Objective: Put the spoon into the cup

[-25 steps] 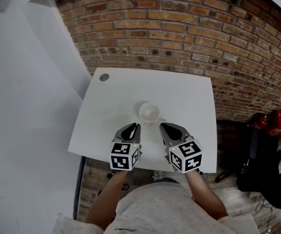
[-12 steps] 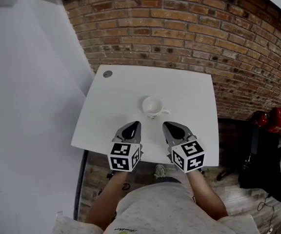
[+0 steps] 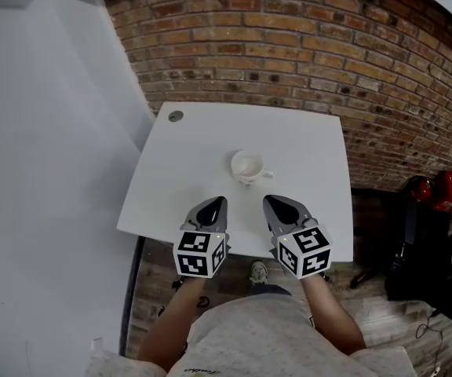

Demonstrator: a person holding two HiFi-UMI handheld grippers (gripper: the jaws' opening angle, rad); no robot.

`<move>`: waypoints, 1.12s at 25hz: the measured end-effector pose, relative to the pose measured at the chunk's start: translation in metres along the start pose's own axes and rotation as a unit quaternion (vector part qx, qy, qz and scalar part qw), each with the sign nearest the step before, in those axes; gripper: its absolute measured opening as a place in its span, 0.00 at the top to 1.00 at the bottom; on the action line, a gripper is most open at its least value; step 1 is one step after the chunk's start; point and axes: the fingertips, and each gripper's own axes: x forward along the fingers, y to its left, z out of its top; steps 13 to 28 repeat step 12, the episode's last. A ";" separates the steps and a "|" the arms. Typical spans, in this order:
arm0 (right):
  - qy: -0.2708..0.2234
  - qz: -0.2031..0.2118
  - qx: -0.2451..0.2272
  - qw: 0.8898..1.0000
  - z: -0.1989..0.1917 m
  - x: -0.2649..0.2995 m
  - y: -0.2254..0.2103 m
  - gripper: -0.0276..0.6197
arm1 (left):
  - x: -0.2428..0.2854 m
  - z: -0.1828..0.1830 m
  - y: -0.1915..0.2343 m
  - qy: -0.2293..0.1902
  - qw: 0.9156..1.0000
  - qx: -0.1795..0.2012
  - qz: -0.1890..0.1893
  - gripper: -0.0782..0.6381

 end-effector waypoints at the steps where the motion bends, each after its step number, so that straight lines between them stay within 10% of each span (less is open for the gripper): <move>1: -0.001 -0.001 0.001 1.000 0.000 -0.001 -0.001 0.94 | 0.000 0.000 -0.001 0.000 1.000 0.000 0.000 0.90; 28: -0.001 -0.001 0.003 1.000 0.001 -0.007 -0.006 0.94 | 0.001 -0.002 -0.009 0.006 1.000 -0.001 -0.001 0.90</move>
